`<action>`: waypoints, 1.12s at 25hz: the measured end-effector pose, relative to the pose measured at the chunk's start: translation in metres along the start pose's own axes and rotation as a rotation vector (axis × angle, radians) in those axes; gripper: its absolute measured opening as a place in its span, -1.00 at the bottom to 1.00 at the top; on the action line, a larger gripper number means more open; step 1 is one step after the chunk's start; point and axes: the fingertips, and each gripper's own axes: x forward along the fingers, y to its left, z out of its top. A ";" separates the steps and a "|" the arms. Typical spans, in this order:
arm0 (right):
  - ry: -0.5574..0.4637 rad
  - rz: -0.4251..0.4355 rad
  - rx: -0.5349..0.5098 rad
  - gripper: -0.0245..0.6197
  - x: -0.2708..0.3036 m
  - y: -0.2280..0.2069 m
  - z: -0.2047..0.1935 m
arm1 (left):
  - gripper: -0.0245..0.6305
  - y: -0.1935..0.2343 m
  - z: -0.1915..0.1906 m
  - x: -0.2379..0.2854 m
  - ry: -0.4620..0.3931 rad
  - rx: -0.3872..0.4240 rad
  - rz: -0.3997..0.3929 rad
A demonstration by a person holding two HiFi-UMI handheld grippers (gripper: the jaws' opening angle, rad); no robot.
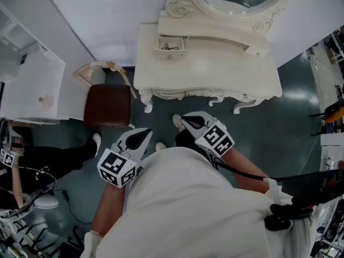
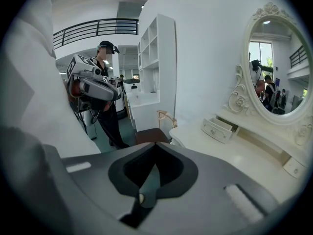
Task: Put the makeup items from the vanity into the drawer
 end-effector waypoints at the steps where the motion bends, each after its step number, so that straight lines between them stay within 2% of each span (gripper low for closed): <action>1: 0.000 0.001 -0.001 -0.92 0.000 0.001 0.001 | -0.93 0.000 0.001 -0.001 -0.001 -0.001 0.000; 11: -0.008 0.003 0.003 -0.92 0.008 -0.004 0.014 | -0.93 0.011 0.007 -0.002 0.009 -0.012 0.000; 28: 0.012 0.006 -0.010 -0.92 0.019 -0.005 0.009 | -0.93 0.021 0.000 0.003 0.020 -0.024 -0.017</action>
